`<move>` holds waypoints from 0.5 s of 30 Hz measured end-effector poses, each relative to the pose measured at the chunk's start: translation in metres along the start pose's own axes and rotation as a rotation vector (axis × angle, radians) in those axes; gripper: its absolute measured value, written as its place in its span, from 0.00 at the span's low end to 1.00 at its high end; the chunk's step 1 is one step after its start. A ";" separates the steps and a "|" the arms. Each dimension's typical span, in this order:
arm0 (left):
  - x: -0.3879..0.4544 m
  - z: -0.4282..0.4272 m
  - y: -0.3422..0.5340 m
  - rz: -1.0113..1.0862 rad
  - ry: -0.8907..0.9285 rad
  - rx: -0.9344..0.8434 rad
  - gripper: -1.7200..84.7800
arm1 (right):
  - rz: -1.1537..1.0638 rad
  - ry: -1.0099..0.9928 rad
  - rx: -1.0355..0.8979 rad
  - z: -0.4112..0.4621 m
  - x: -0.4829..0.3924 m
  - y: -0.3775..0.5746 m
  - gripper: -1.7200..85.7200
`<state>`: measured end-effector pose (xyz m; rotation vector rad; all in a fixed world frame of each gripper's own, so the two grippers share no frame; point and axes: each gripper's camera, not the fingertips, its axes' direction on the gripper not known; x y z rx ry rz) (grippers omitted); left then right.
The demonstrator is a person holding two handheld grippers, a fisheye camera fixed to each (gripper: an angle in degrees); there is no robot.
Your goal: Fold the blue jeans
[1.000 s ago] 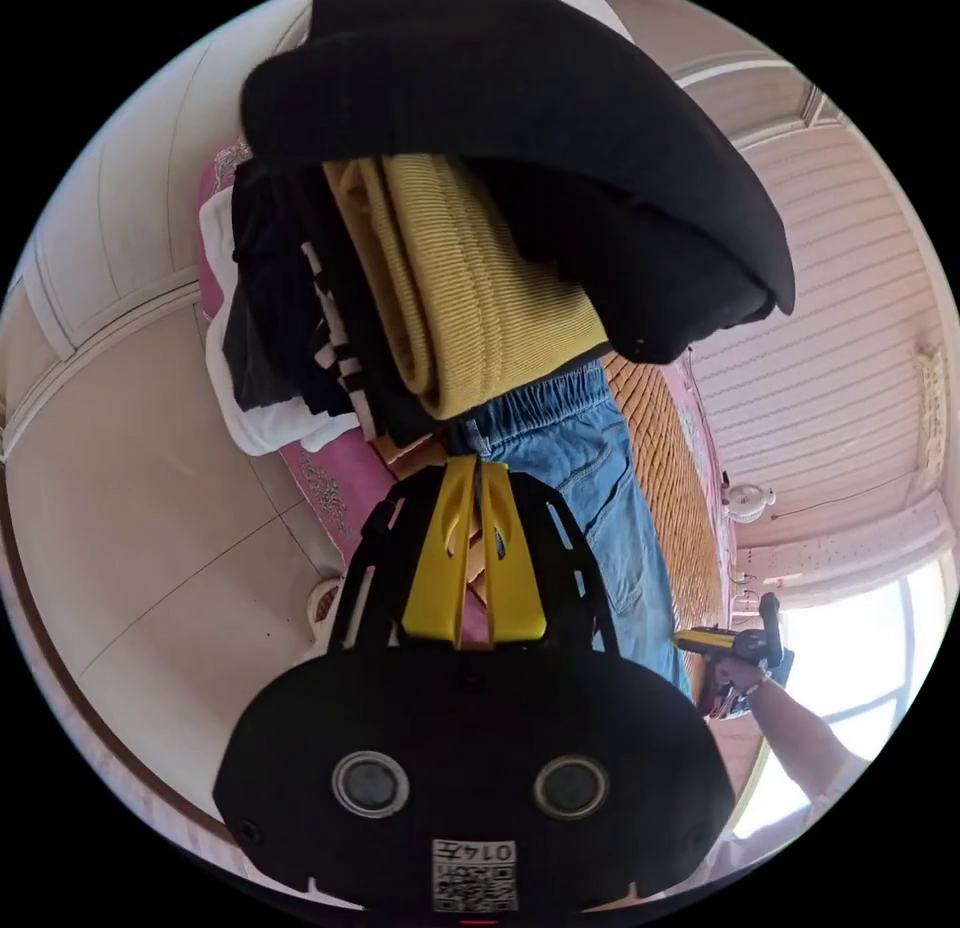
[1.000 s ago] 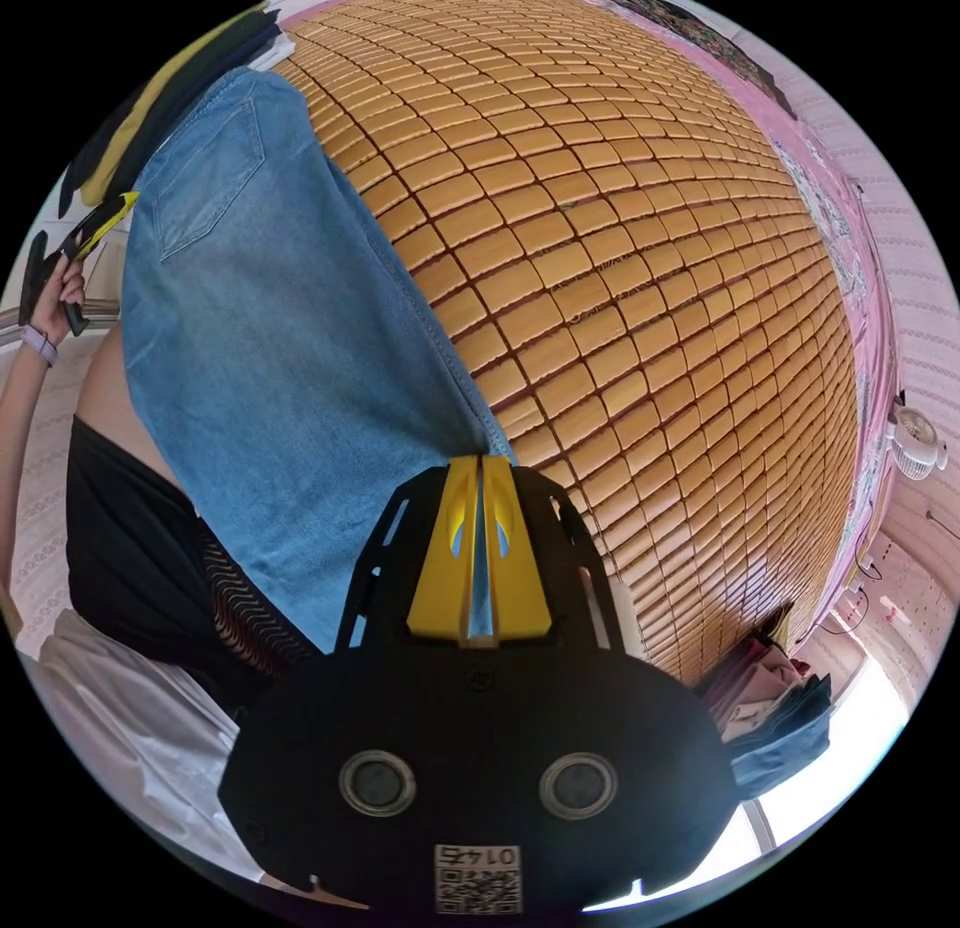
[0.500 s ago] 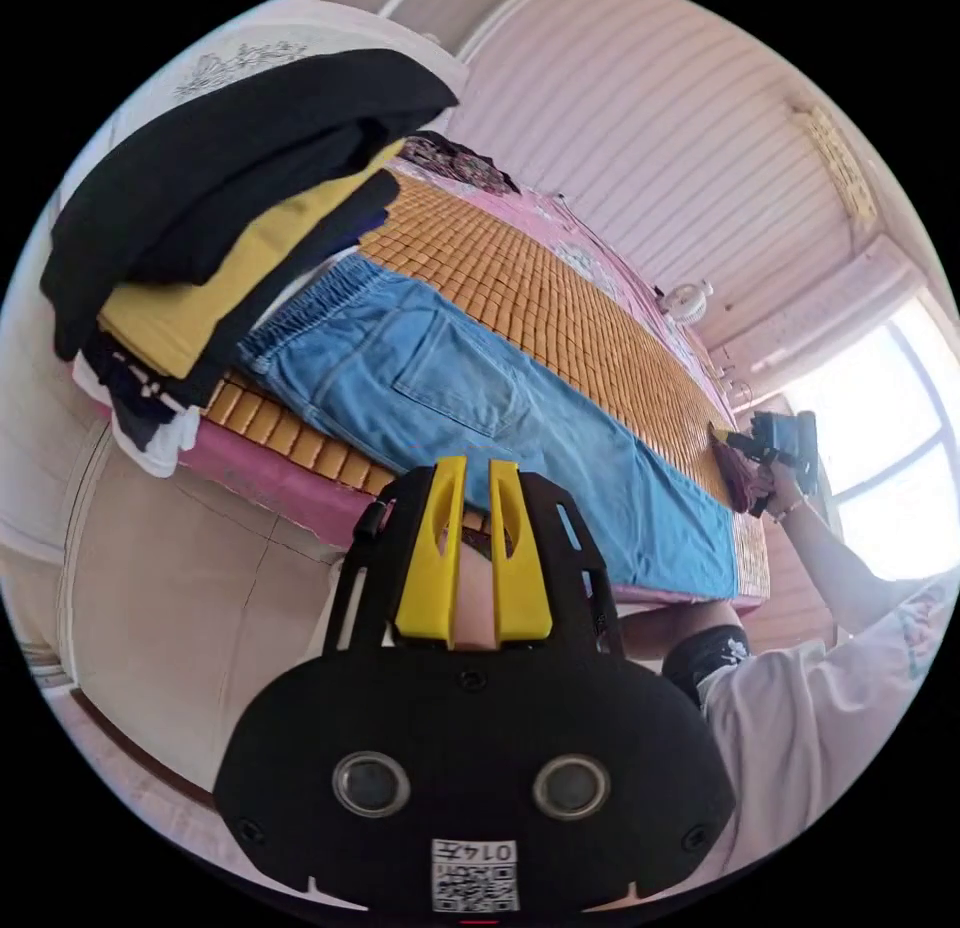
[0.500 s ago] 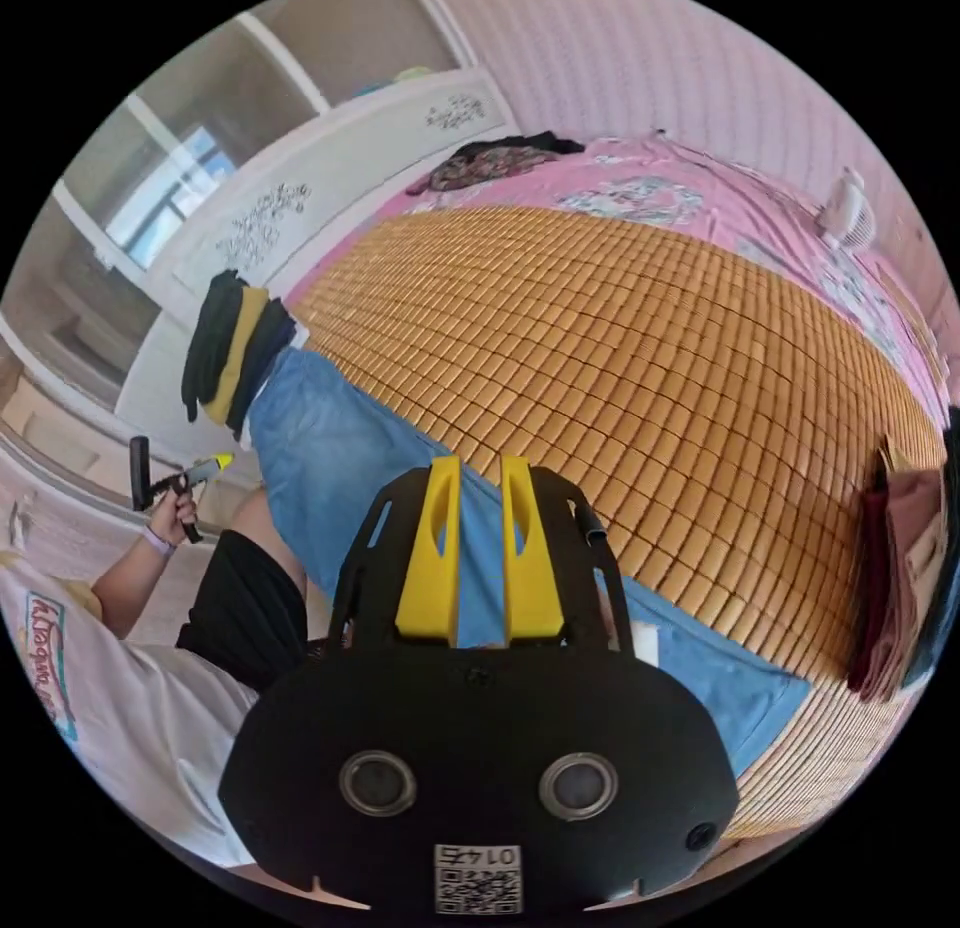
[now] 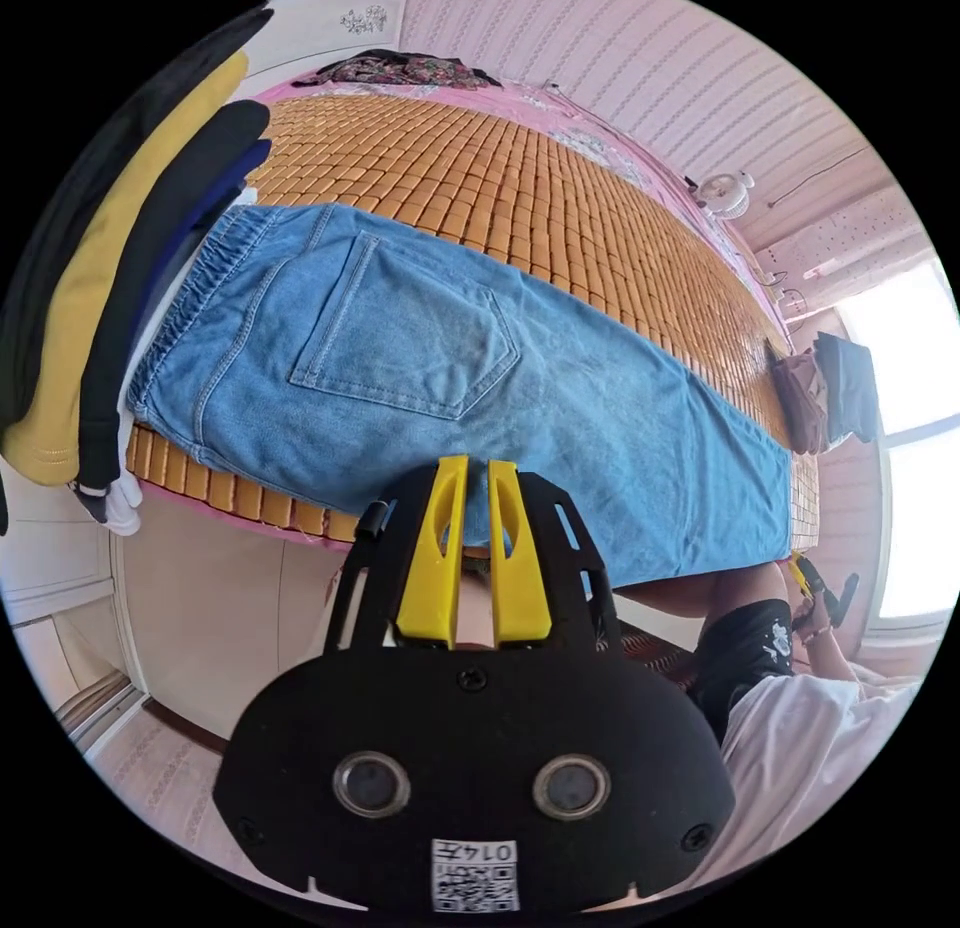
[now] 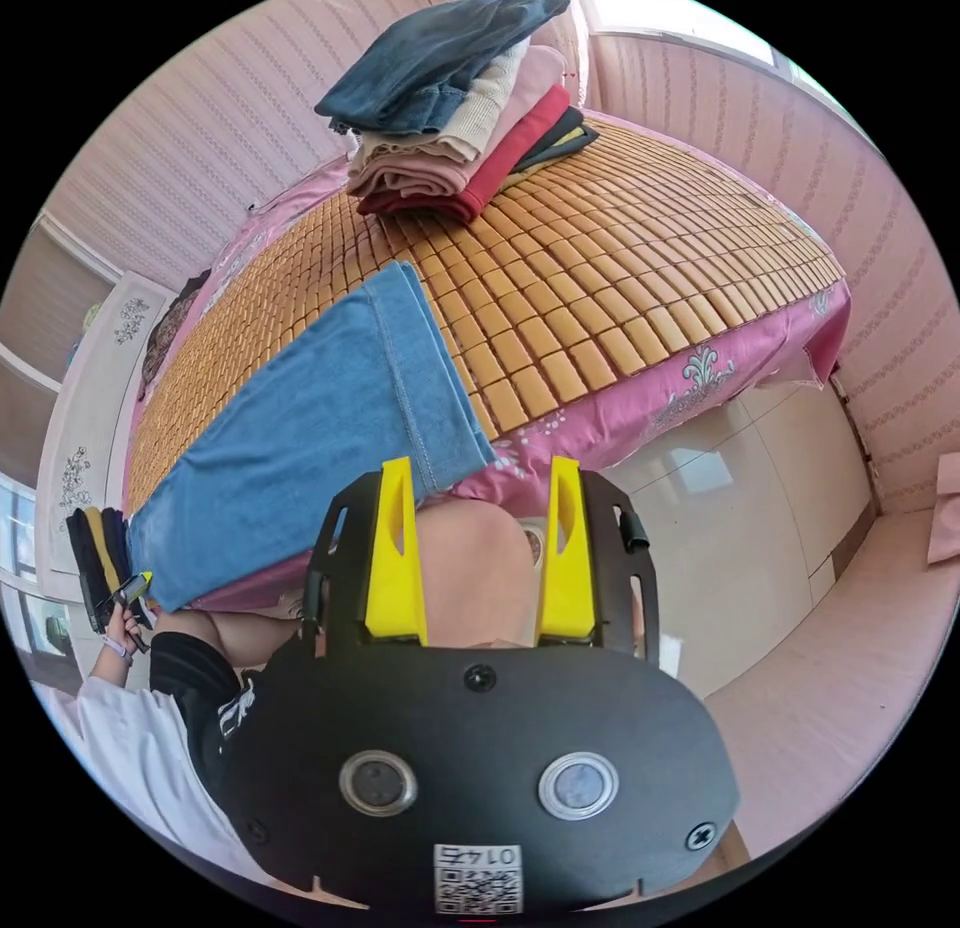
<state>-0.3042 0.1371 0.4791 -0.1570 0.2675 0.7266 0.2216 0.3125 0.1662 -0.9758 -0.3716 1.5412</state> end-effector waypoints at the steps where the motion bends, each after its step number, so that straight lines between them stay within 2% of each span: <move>1: 0.002 0.004 -0.001 -0.003 -0.012 -0.013 0.04 | 0.001 -0.004 0.008 0.004 0.008 0.001 0.23; 4: 0.014 0.012 -0.003 0.001 -0.043 0.003 0.02 | 0.013 -0.007 -0.023 0.015 0.023 -0.001 0.21; 11: 0.035 0.027 -0.006 0.019 -0.081 -0.003 0.01 | 0.021 -0.182 -0.117 0.009 0.060 0.005 0.09; 15: 0.044 0.035 -0.009 0.039 -0.080 -0.029 0.01 | -0.023 -0.199 -0.089 -0.011 0.065 0.012 0.06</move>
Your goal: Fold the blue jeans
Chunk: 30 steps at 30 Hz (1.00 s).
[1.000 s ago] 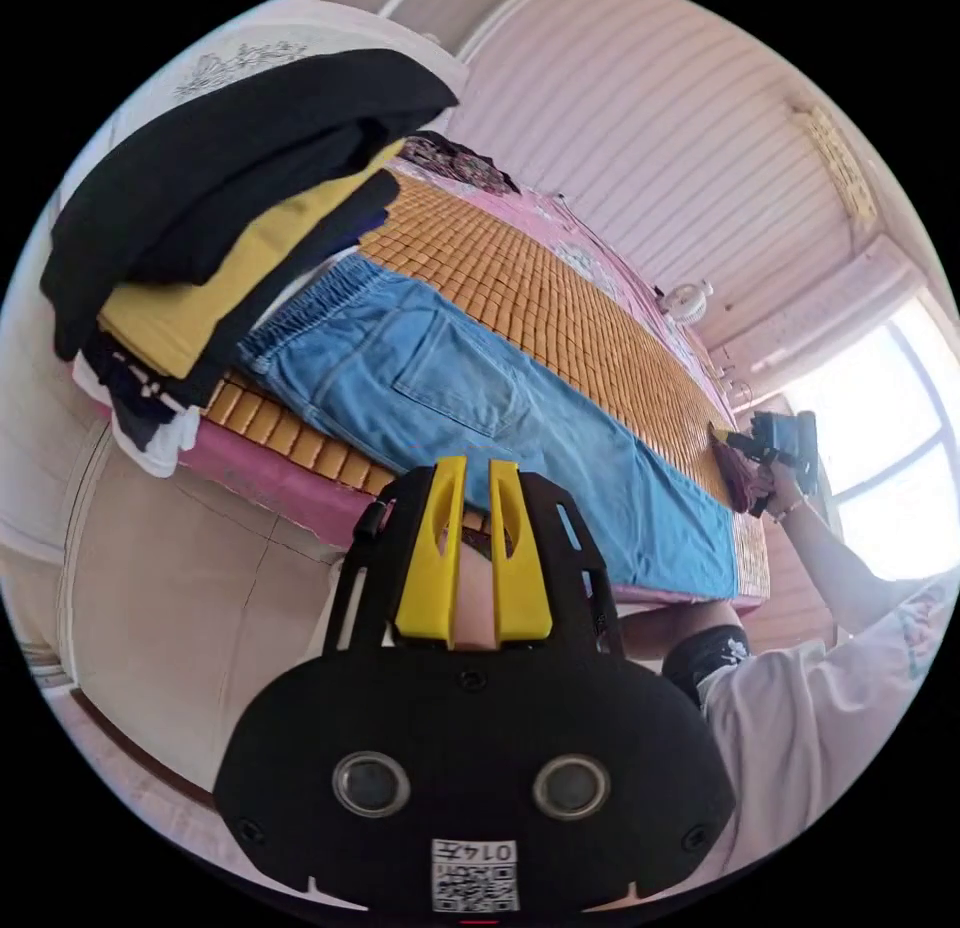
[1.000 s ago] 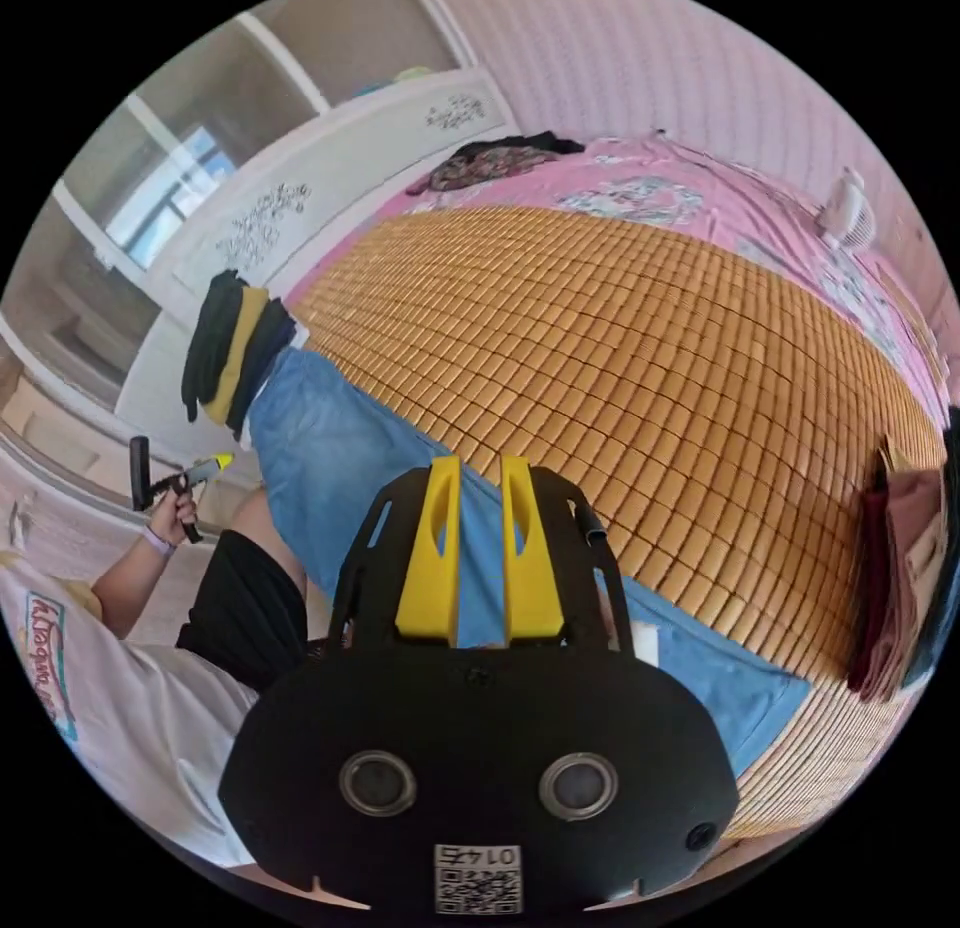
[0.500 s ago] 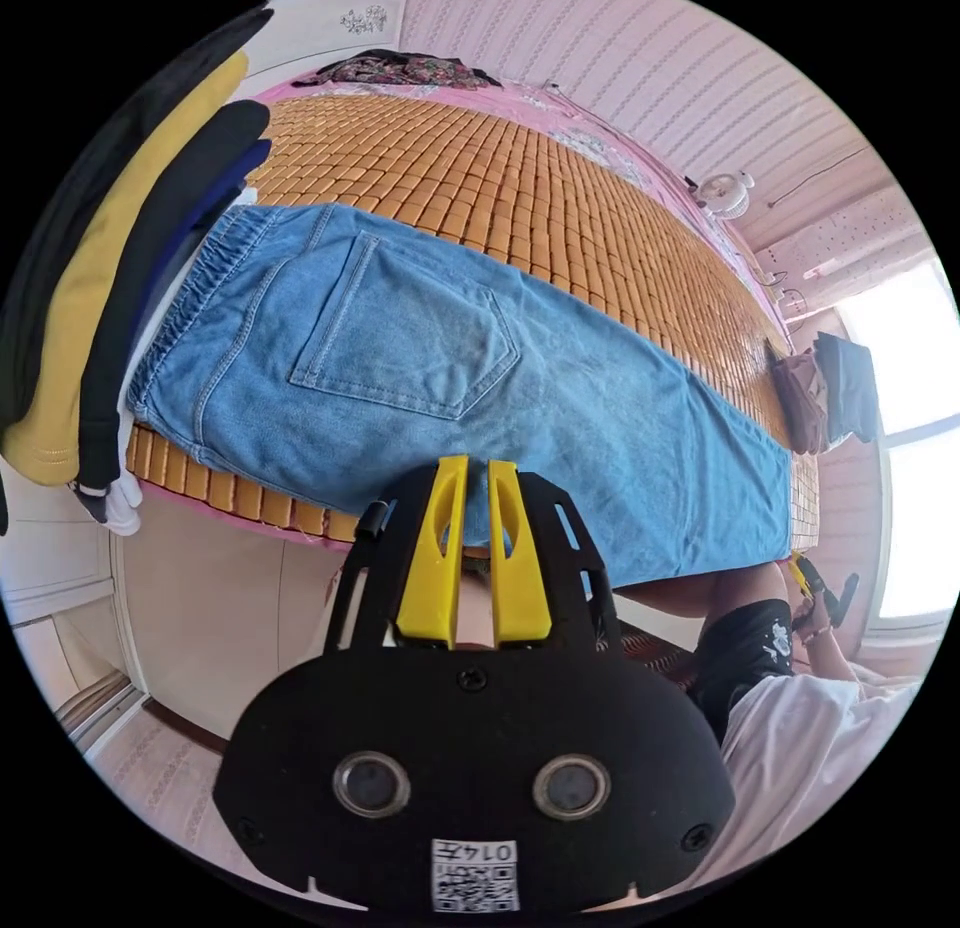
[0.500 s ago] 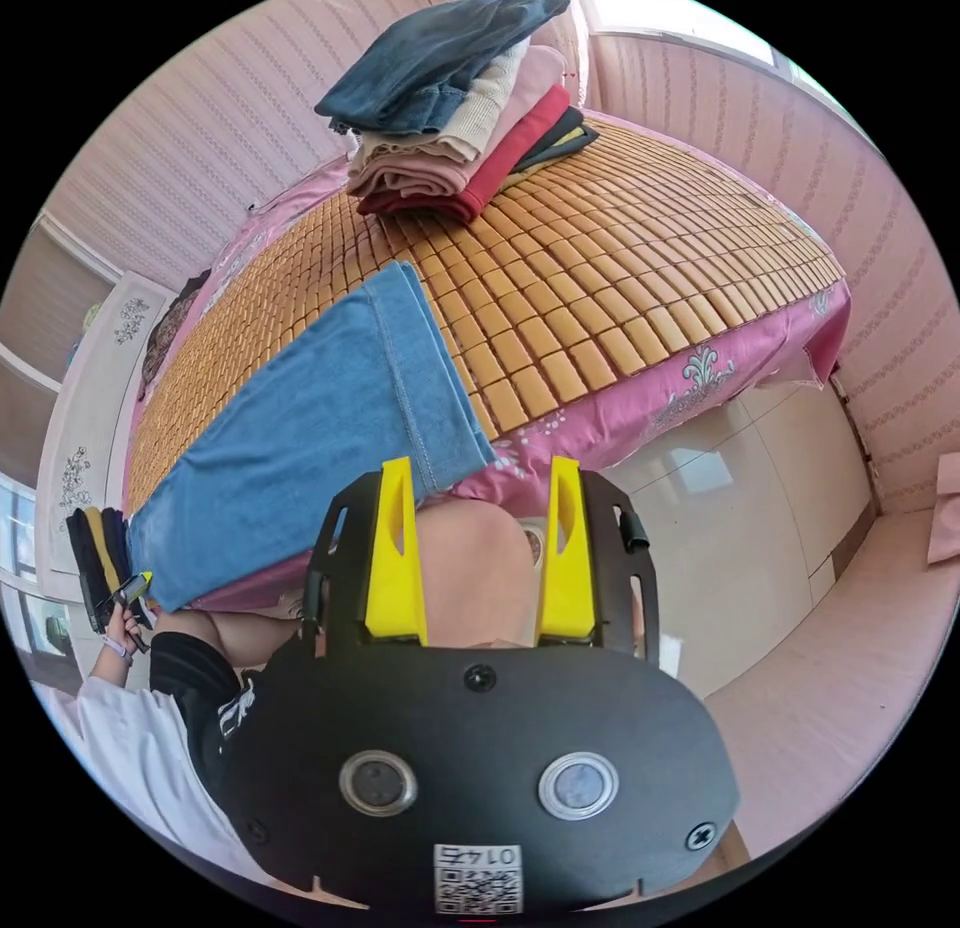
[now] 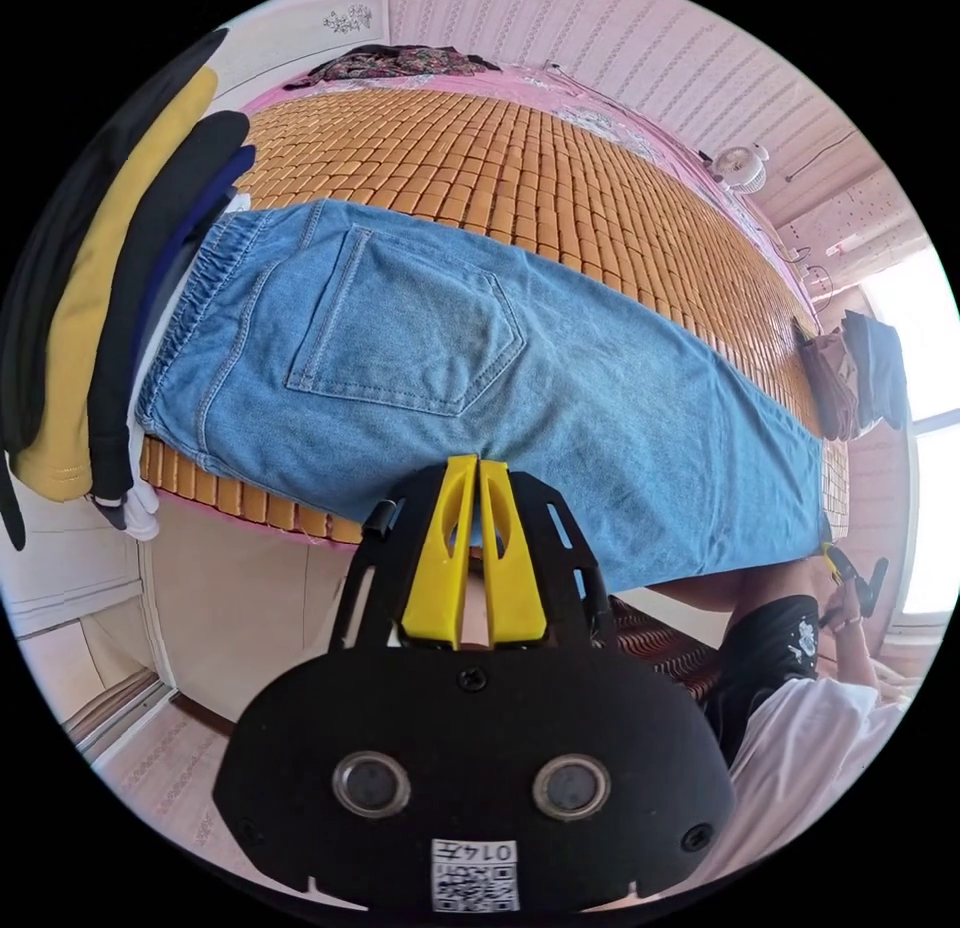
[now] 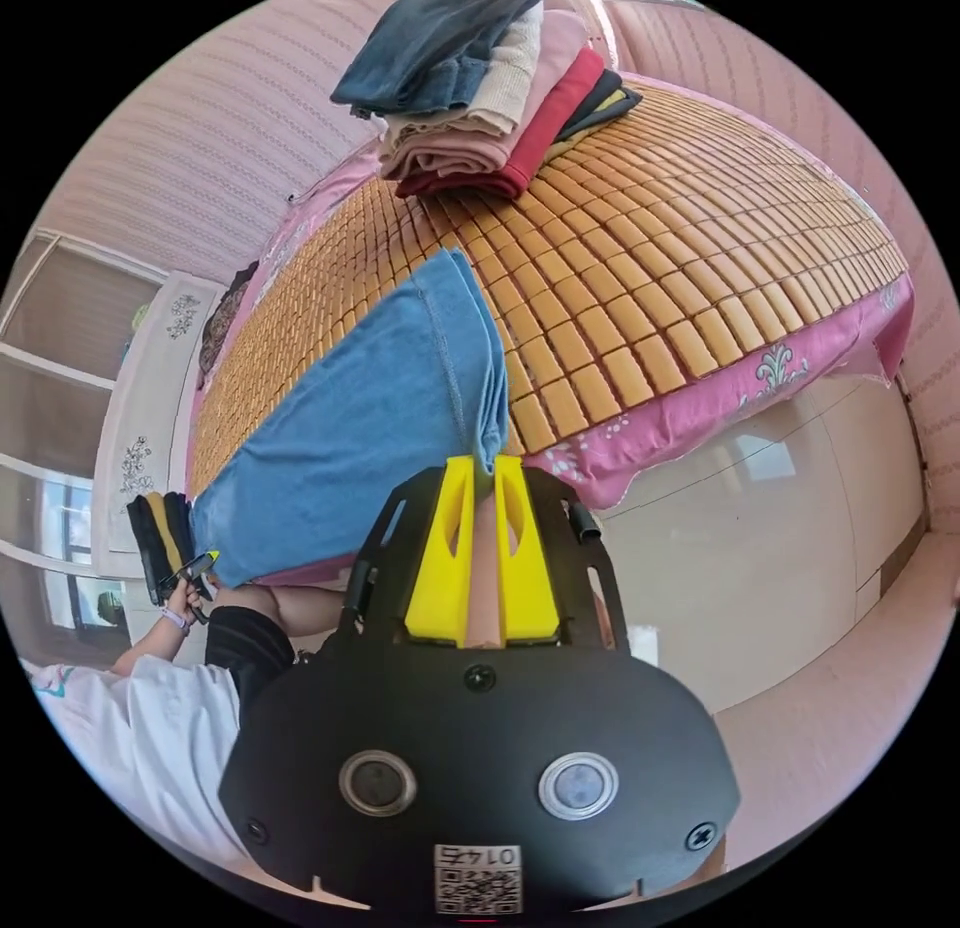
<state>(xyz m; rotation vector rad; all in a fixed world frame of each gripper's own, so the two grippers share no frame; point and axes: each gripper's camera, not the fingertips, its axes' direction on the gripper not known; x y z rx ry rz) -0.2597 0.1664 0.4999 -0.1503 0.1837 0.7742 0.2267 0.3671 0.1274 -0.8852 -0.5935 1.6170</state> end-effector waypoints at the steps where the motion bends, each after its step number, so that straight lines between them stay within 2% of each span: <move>1: 0.001 0.001 0.000 0.008 -0.004 -0.003 0.01 | -0.028 -0.020 0.041 -0.012 -0.003 -0.001 0.05; 5: 0.010 0.007 -0.005 0.023 -0.015 -0.027 0.01 | -0.092 -0.162 0.241 -0.059 -0.016 -0.018 0.05; 7: 0.018 0.009 -0.007 0.043 -0.007 -0.034 0.01 | -0.144 -0.171 0.307 -0.078 -0.029 -0.027 0.05; 14: 0.096 0.040 -0.014 0.337 0.163 -0.136 0.01 | -0.379 -0.035 0.613 -0.184 -0.084 -0.040 0.04; 19: 0.172 0.067 -0.017 0.483 0.294 -0.193 0.01 | -0.439 -0.144 0.719 -0.232 -0.124 -0.049 0.05; 22: 0.205 0.081 -0.019 0.520 0.427 -0.213 0.01 | -0.593 -0.178 0.655 -0.220 -0.192 -0.054 0.05; 26: 0.191 0.061 -0.020 0.449 0.586 -0.127 0.01 | -0.929 -0.272 0.359 -0.130 -0.324 -0.044 0.05; 27: 0.177 0.049 -0.017 0.418 0.571 -0.090 0.01 | -0.964 -0.300 0.316 -0.111 -0.342 -0.038 0.06; 30: 0.126 0.018 0.001 0.323 0.490 0.008 0.01 | -1.115 -0.437 0.007 0.000 -0.421 0.006 0.08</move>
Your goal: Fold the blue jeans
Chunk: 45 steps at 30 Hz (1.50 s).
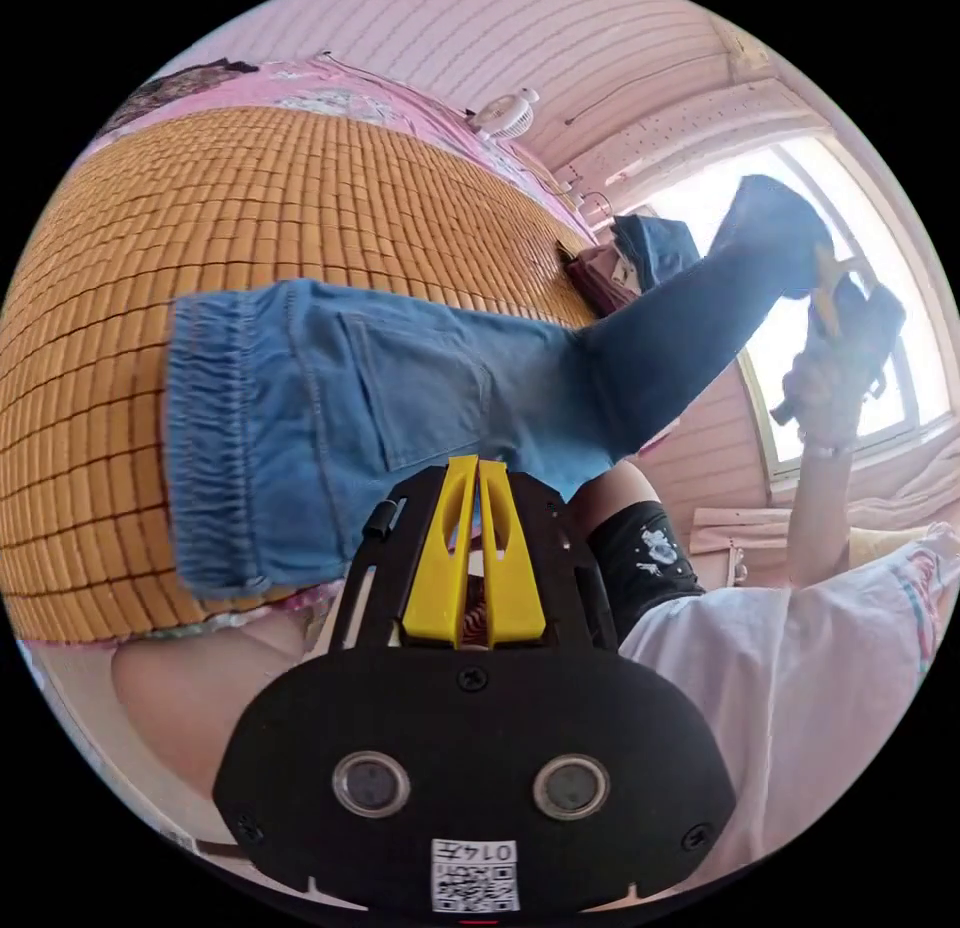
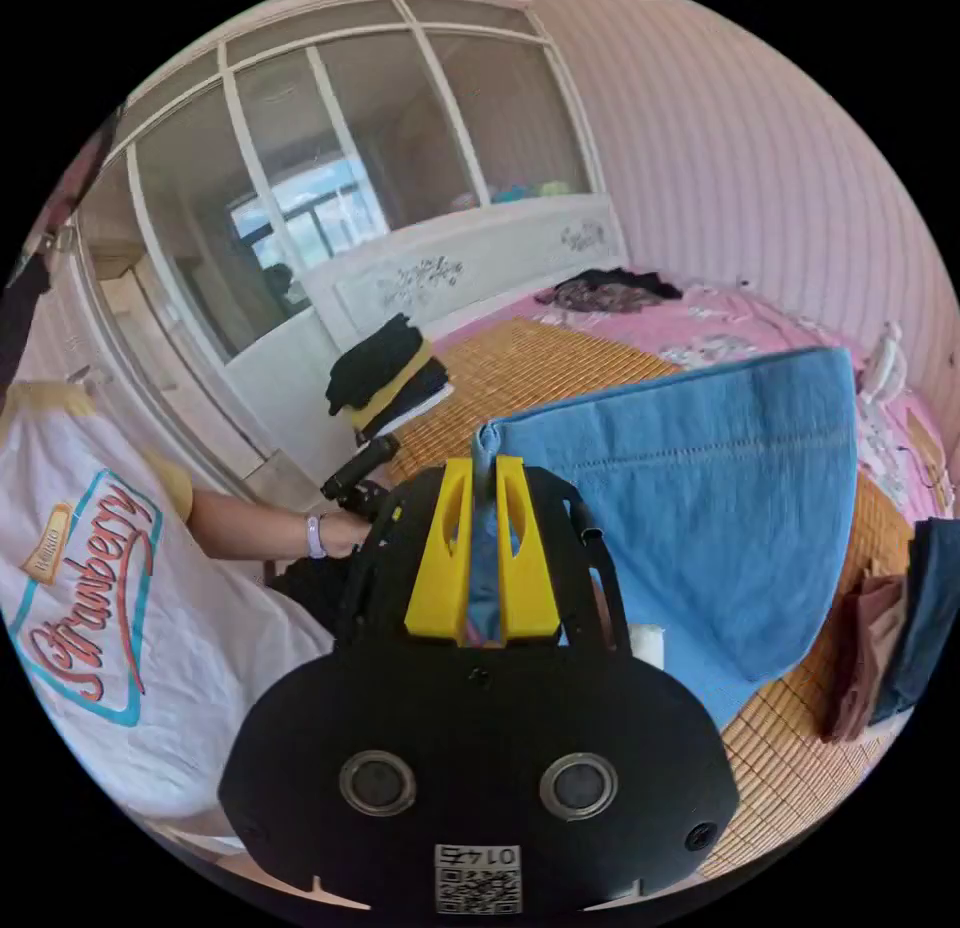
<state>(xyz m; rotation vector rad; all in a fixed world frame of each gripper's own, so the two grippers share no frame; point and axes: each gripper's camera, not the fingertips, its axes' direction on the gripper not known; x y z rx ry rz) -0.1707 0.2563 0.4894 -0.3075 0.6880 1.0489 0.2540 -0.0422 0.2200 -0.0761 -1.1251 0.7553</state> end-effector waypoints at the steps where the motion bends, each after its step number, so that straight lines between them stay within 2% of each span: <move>1: -0.005 -0.009 0.007 -0.019 -0.020 0.016 0.01 | -0.013 -0.077 -0.114 0.058 -0.009 0.003 0.09; 2: -0.016 -0.026 0.021 -0.061 -0.060 0.042 0.01 | 0.011 -0.103 -0.230 0.110 -0.013 0.012 0.09; 5: -0.036 -0.054 0.050 -0.131 -0.113 0.078 0.01 | 0.115 -0.192 -0.424 0.185 -0.010 0.036 0.09; 7: -0.043 -0.061 0.059 -0.156 -0.109 0.087 0.02 | 0.147 -0.238 -0.436 0.196 -0.006 0.040 0.10; 11: -0.046 -0.049 0.058 -0.166 -0.031 0.091 0.08 | 0.108 -0.163 -0.480 0.201 0.004 0.027 0.09; 13: -0.042 -0.038 0.050 -0.152 -0.033 0.080 0.09 | 0.130 -0.156 -0.476 0.204 0.012 0.019 0.09; 18: -0.036 -0.004 0.030 -0.145 -0.168 -0.067 0.10 | 0.162 -0.152 -0.452 0.220 0.022 0.001 0.09; 24: -0.032 0.003 0.022 -0.128 -0.093 -0.168 0.16 | 0.141 -0.187 -0.479 0.243 0.017 -0.015 0.09; 28: -0.043 0.016 0.024 -0.167 -0.131 -0.250 0.16 | 0.153 -0.194 -0.453 0.250 0.017 -0.019 0.09; 31: -0.055 0.027 0.025 -0.223 -0.081 -0.281 0.16 | 0.190 -0.206 -0.443 0.255 0.020 -0.019 0.08; 36: -0.054 0.026 0.017 -0.225 0.049 -0.178 0.07 | 0.294 -0.224 -0.467 0.265 0.033 -0.015 0.08; 45: -0.006 -0.008 0.032 -0.177 0.022 -0.011 0.06 | 0.341 -0.161 -0.380 0.267 0.063 -0.072 0.10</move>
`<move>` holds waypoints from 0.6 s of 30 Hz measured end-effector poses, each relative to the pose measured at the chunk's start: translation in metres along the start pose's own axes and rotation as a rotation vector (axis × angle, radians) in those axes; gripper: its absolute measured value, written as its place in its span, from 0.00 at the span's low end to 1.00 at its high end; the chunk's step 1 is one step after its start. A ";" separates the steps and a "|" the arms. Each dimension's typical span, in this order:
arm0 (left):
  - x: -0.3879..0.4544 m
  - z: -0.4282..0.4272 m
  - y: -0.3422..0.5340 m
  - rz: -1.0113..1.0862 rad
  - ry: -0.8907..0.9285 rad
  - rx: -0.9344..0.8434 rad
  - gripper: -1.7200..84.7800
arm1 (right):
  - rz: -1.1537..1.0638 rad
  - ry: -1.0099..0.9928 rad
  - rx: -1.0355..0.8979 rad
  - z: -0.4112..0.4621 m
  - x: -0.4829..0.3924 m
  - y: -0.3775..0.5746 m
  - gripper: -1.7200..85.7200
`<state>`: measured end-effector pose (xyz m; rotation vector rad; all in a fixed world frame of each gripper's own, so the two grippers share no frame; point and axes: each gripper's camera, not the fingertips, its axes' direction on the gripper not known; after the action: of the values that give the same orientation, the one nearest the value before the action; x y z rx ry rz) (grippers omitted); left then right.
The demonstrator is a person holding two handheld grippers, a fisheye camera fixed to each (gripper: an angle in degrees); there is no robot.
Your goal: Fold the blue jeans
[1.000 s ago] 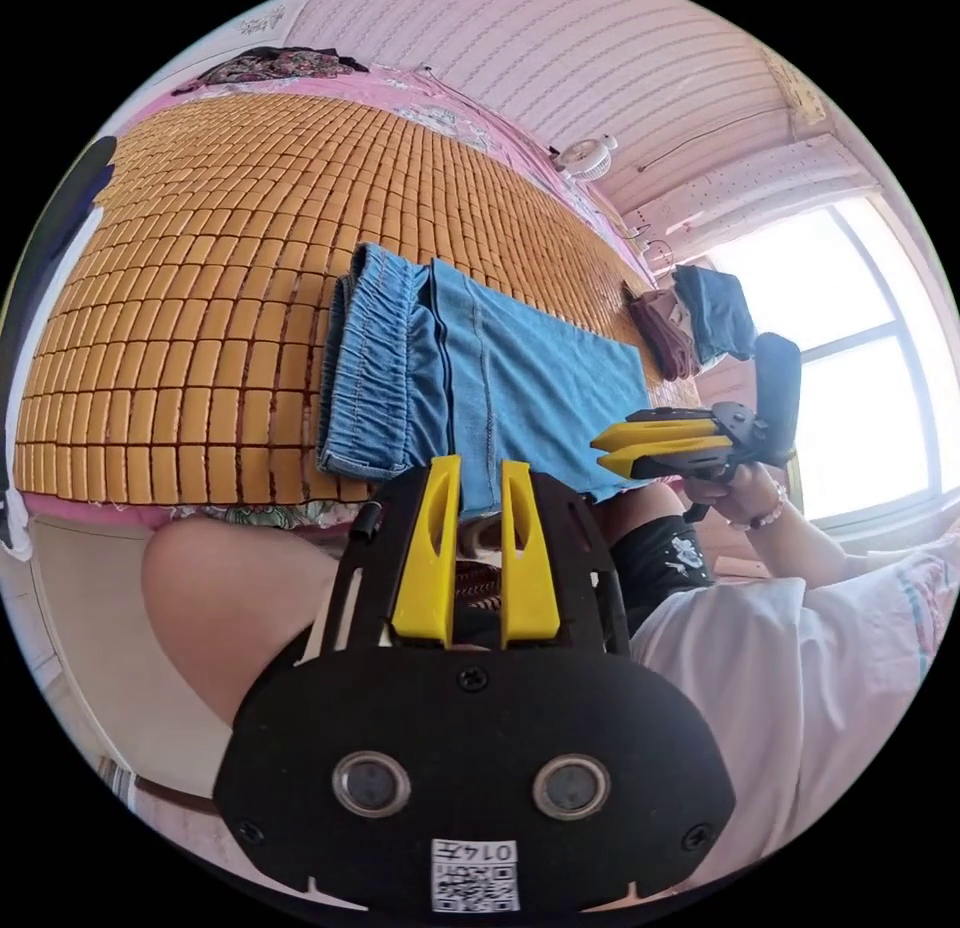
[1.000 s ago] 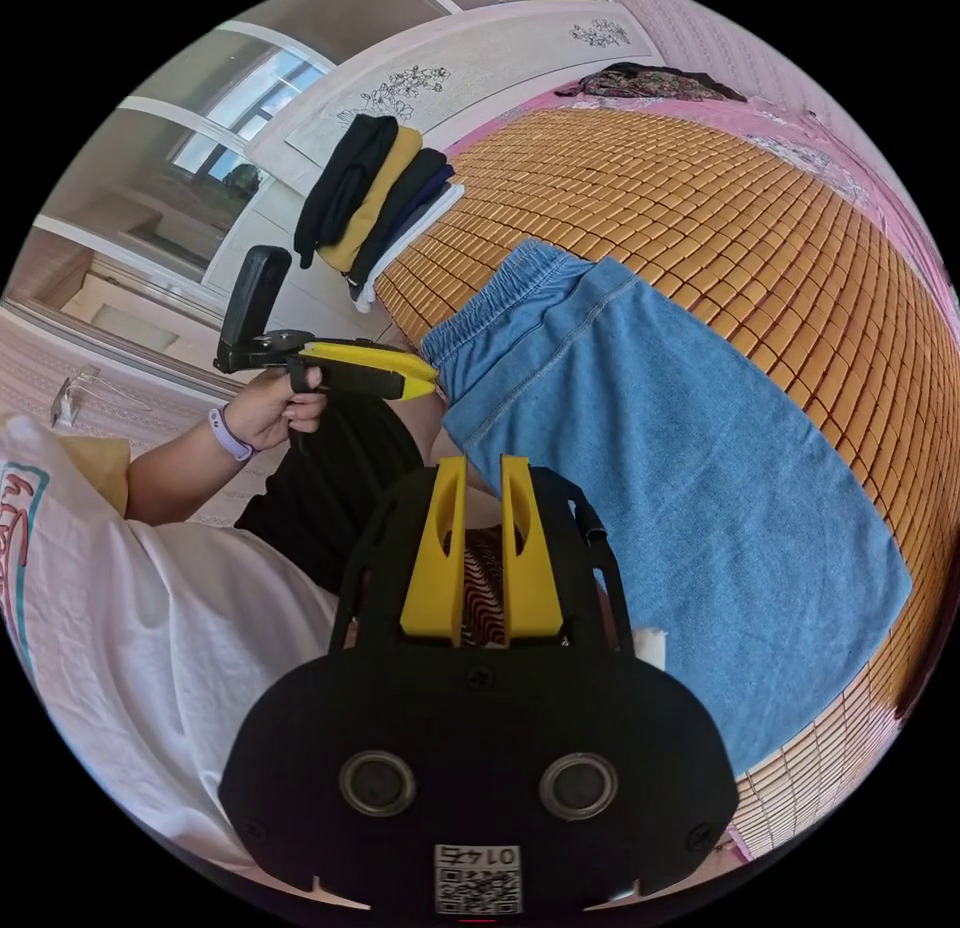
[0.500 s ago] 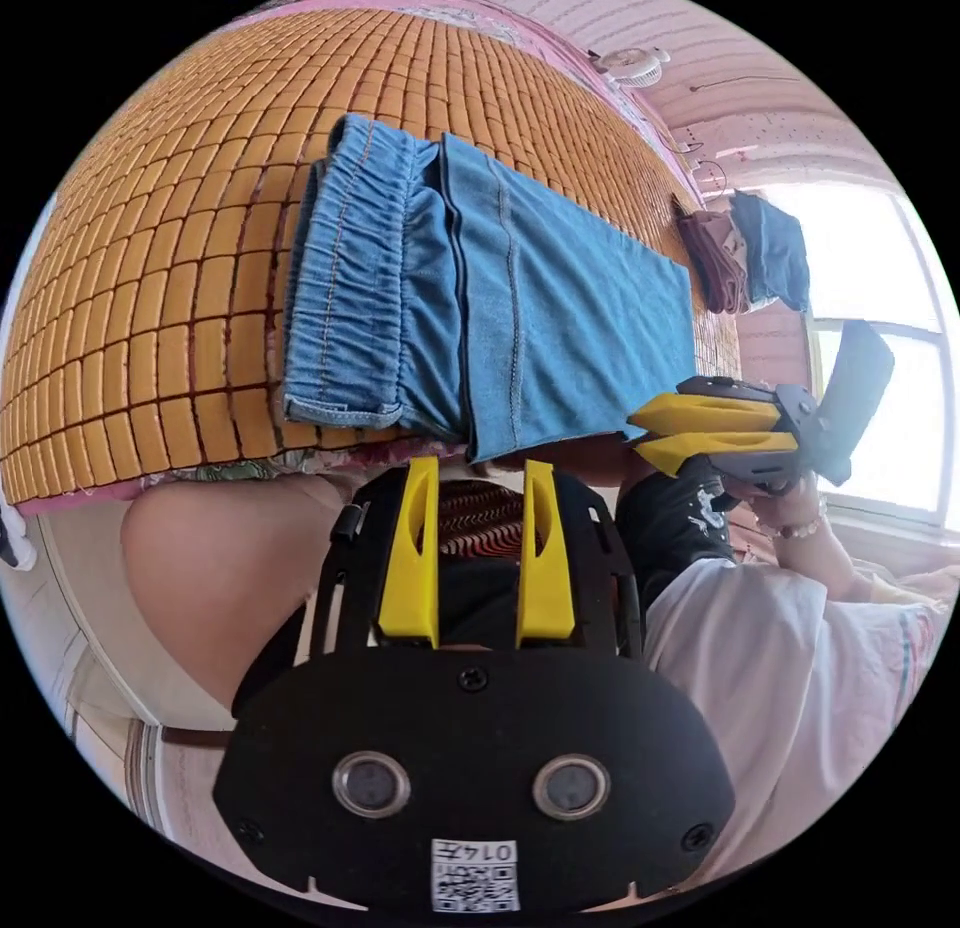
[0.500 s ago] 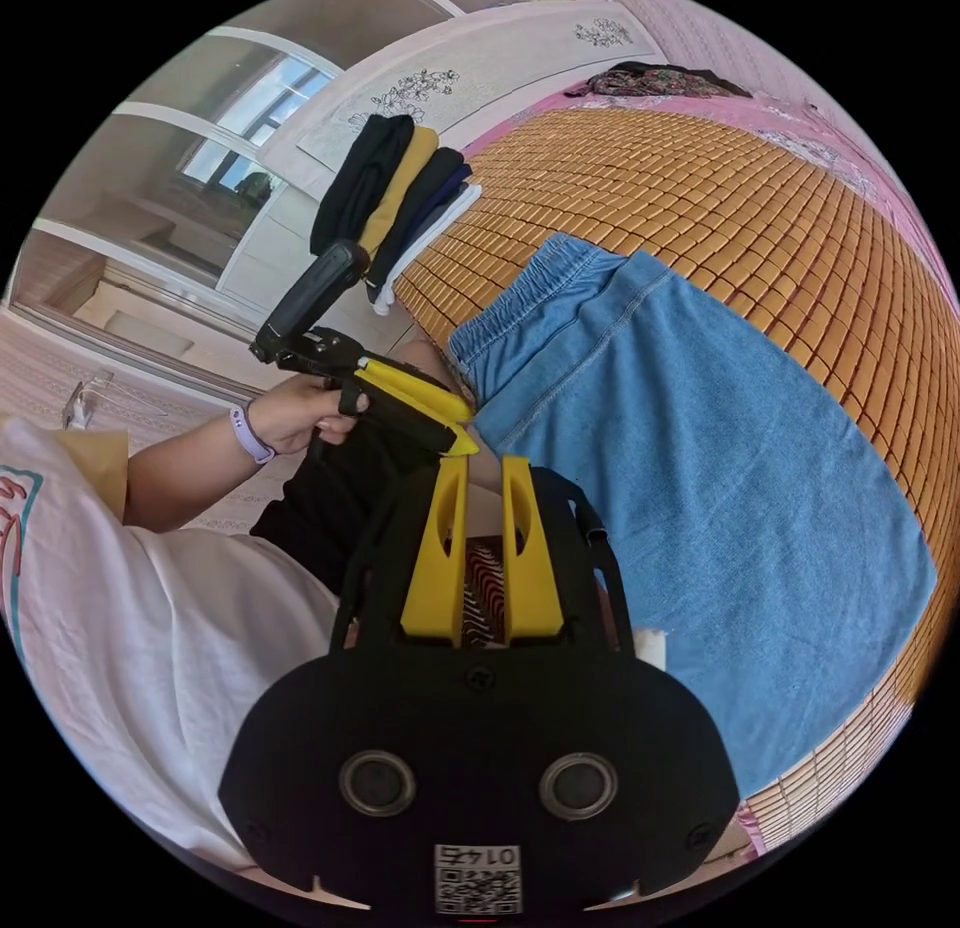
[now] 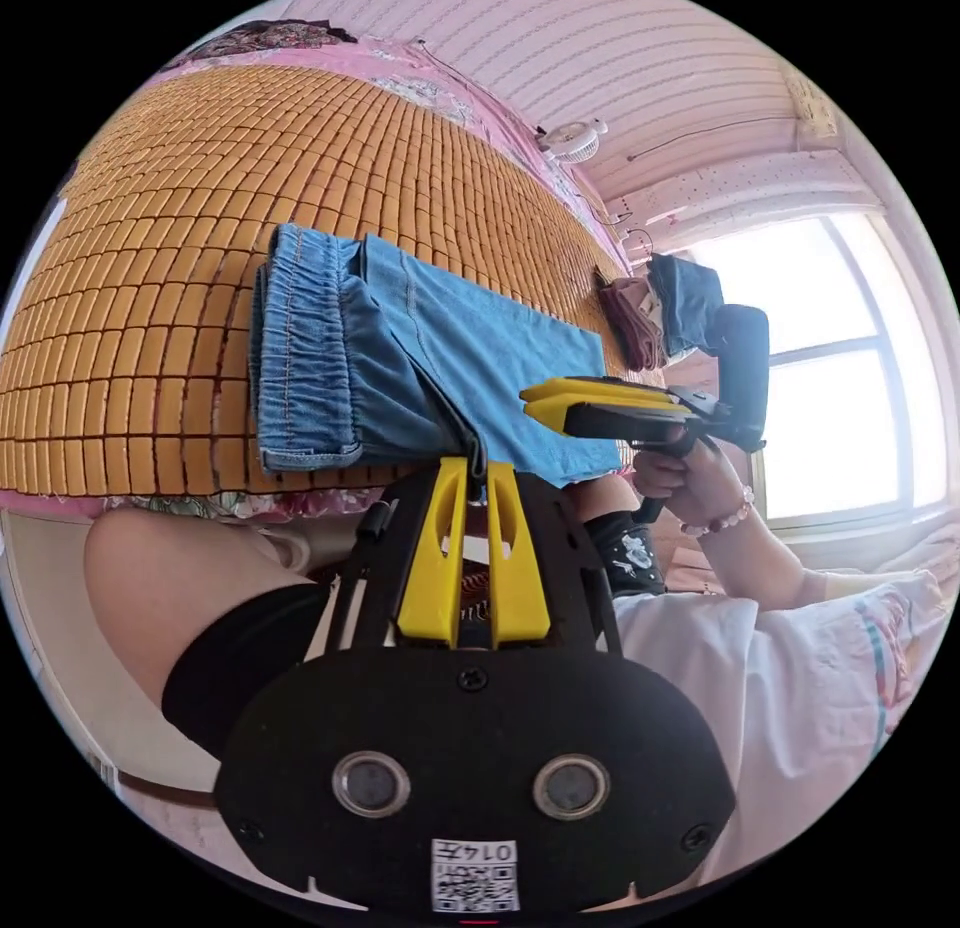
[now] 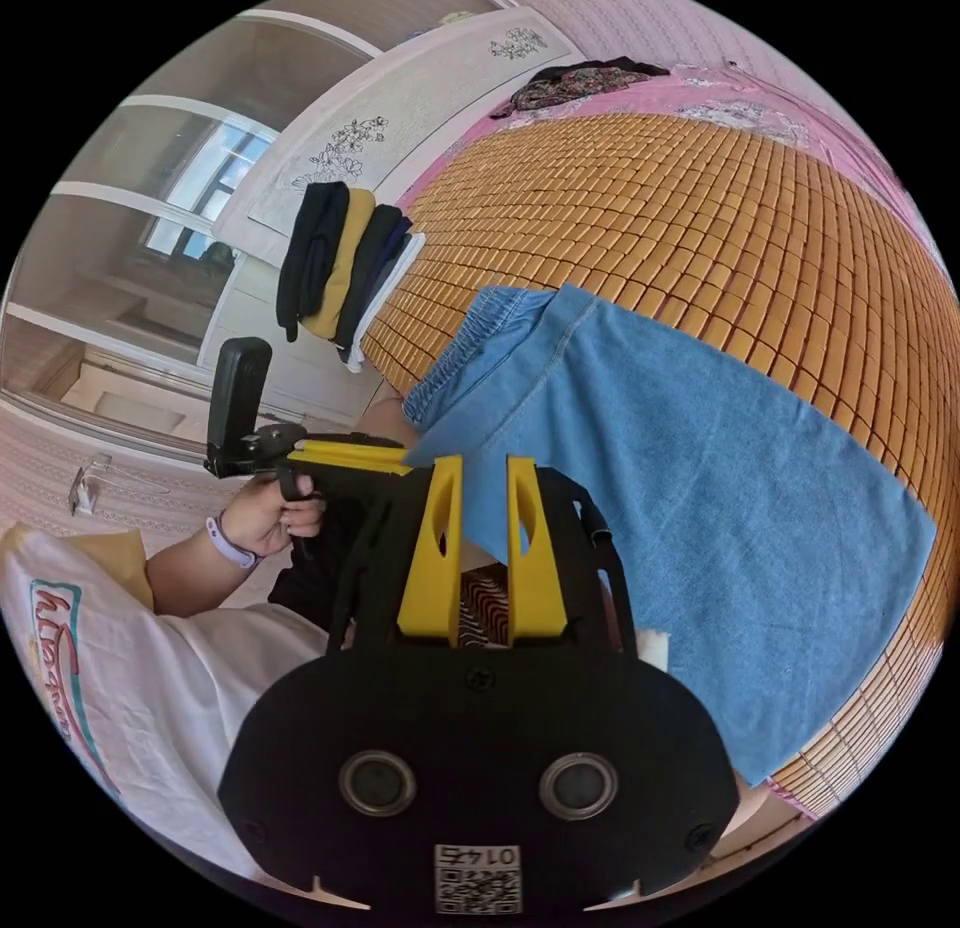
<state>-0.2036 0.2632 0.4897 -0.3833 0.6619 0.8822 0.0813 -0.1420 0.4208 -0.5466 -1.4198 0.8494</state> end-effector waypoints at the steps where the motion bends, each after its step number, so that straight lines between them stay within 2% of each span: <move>1: 0.002 0.001 0.001 0.001 -0.018 -0.006 0.06 | -0.018 0.004 -0.010 0.003 -0.003 -0.013 0.11; 3: 0.002 0.007 0.006 -0.009 -0.090 -0.035 0.06 | -0.051 0.042 -0.055 0.014 -0.009 -0.032 0.11; 8: -0.007 0.010 0.021 -0.078 -0.060 -0.073 0.04 | -0.116 0.100 -0.149 0.043 -0.026 -0.061 0.12; 13: 0.012 0.002 0.030 -0.006 -0.119 -0.090 0.01 | -0.119 0.194 -0.169 0.051 -0.037 -0.071 0.14; 18: 0.033 -0.004 0.030 0.099 -0.089 -0.027 0.01 | -0.085 0.175 -0.169 0.055 -0.036 -0.083 0.15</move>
<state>-0.2147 0.2976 0.4637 -0.3360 0.5913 0.9971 0.0443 -0.2286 0.4684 -0.6675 -1.3505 0.6018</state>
